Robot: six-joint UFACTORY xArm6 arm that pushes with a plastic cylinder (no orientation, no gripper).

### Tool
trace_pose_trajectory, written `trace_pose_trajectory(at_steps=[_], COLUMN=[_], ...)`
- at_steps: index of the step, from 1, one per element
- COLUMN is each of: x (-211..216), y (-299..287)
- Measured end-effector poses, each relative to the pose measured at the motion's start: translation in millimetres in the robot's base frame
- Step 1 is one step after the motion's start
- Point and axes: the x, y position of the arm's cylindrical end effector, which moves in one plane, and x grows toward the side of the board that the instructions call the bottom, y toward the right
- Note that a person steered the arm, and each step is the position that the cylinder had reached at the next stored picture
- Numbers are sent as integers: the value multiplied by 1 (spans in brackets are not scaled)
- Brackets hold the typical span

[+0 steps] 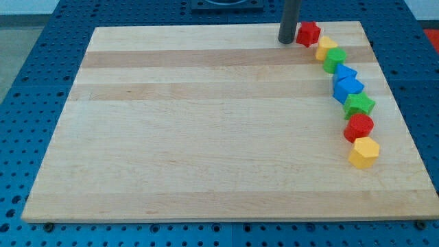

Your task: Nudge the red star right a bit

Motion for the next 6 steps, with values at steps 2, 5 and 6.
trace_pose_trajectory(at_steps=[2,5,6], x=[-30,-36,-42], y=[22,50,52])
